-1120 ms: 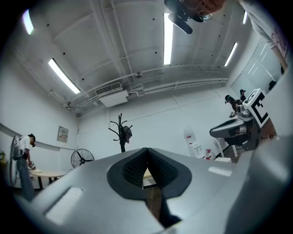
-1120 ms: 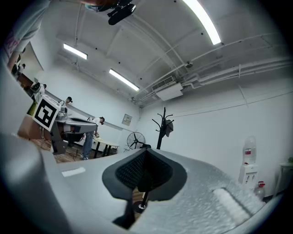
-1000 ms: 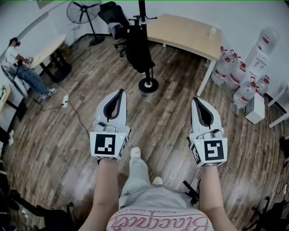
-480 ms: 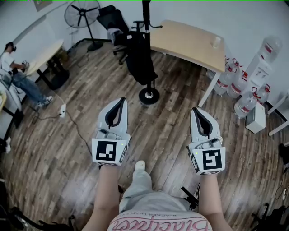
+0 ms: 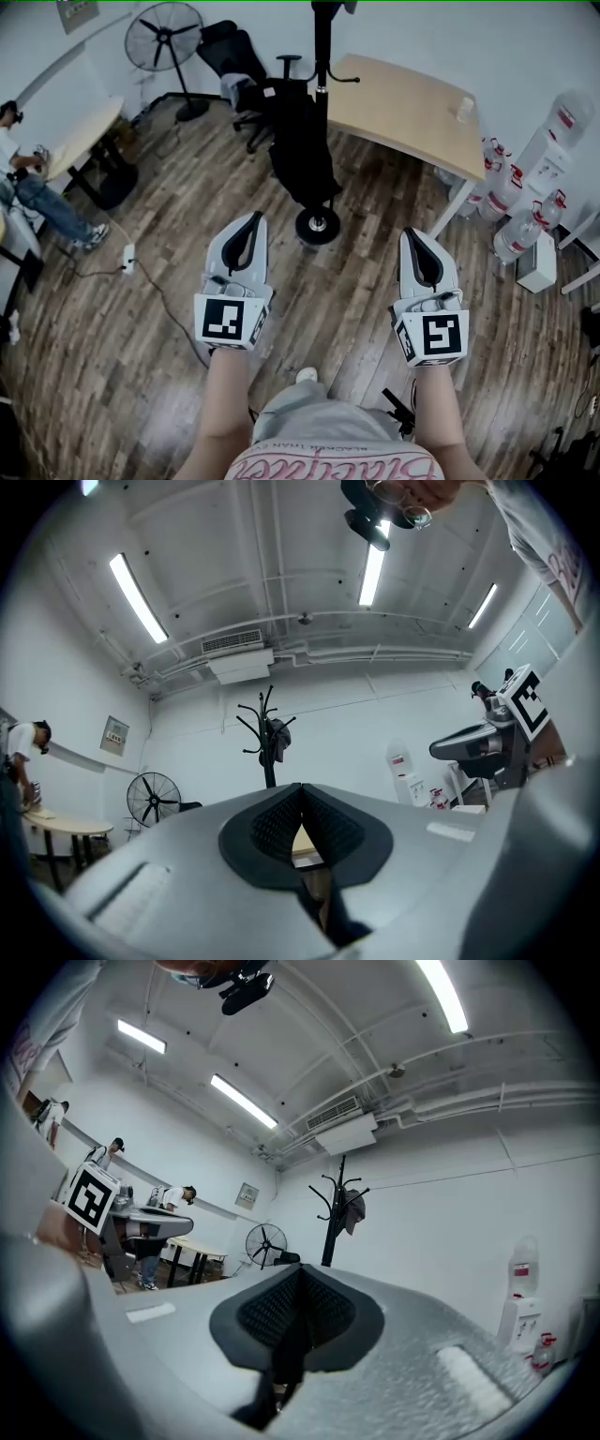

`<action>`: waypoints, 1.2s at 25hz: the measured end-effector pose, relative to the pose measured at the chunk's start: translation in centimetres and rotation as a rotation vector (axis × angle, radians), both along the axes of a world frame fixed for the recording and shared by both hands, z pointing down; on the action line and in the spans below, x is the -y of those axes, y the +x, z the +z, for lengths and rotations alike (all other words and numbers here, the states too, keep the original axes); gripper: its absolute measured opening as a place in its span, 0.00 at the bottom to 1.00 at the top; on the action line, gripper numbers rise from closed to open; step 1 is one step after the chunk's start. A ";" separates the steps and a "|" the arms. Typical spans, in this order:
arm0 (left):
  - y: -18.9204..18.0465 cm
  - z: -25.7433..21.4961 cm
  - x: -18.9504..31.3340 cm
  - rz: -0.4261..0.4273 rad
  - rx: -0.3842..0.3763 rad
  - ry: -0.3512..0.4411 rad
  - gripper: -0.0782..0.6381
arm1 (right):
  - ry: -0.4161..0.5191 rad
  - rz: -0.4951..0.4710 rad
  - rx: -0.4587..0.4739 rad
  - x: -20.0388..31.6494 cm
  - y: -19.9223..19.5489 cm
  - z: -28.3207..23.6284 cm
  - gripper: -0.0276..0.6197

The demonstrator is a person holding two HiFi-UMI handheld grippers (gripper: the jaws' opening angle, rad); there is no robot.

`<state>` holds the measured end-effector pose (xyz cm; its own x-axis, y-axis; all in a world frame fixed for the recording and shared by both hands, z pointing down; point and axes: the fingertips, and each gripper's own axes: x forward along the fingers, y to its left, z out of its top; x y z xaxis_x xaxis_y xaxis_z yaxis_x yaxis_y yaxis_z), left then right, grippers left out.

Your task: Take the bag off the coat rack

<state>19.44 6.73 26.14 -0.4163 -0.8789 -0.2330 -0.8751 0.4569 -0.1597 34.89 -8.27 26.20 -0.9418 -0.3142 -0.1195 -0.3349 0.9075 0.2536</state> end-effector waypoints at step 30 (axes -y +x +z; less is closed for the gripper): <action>-24.9 1.7 8.3 -0.030 -0.022 -0.026 0.11 | -0.126 -0.115 0.016 8.3 -27.4 2.4 0.06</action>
